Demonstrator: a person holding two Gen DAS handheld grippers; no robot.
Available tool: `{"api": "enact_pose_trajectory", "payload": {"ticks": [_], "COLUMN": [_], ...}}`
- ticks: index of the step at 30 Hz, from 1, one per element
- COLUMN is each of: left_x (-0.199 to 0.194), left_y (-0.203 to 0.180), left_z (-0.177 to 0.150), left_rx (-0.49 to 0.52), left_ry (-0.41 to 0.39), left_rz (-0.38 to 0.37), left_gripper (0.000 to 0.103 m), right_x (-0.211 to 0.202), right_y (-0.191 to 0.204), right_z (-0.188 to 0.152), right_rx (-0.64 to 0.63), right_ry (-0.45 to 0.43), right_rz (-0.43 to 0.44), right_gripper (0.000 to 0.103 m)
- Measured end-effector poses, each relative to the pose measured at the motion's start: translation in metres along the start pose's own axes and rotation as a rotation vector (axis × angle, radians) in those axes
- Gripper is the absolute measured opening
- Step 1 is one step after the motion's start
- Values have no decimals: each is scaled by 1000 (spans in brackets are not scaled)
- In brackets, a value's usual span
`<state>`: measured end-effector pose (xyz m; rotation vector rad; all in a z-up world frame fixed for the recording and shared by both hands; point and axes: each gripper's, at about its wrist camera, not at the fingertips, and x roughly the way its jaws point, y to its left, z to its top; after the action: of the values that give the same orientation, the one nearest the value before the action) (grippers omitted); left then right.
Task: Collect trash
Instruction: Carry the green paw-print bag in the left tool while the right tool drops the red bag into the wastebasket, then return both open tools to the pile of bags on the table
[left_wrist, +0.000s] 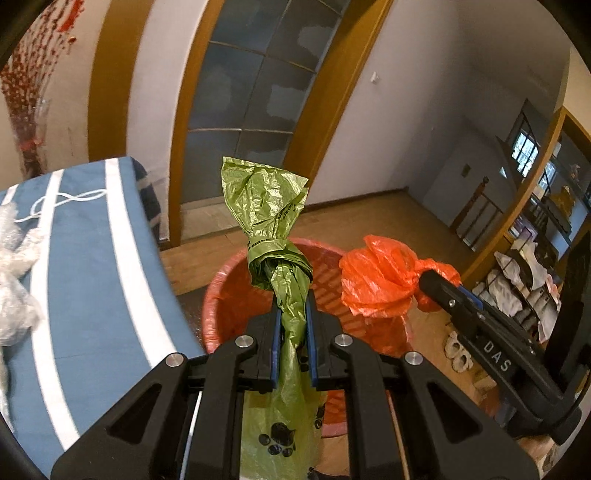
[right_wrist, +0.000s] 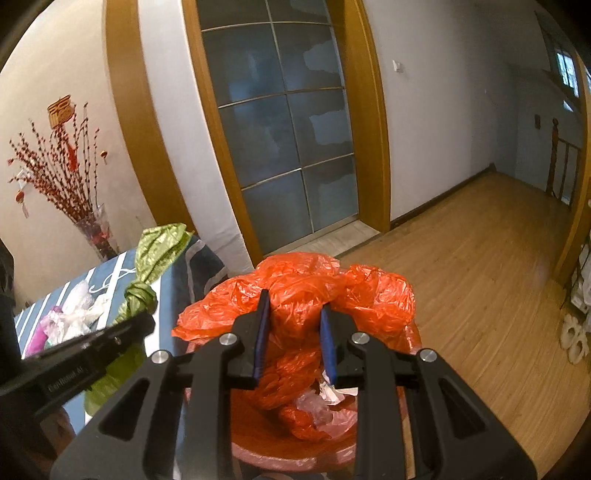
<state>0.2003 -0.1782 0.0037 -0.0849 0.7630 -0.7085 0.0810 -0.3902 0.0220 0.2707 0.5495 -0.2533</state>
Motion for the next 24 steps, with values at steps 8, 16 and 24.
{"api": "enact_pose_trajectory", "payload": {"ticks": [8,16,24], "left_x": [24,35,26], "left_y": [-3,4,12], "left_z": [-4,-13,-15], "left_rx": [6,-3,-19], "left_ry": [54,97,90], "left_rz": [-18,19,50], "left_gripper": [11,29,44], "right_x": [20,38,33], "right_y": [-19,-30,-29], "right_z": [2,-1,-3], "right_rx": [66,106,105], "right_ry": [18,48,38], "right_rz": [4,12,-14], "right_gripper": [27,37,50]}}
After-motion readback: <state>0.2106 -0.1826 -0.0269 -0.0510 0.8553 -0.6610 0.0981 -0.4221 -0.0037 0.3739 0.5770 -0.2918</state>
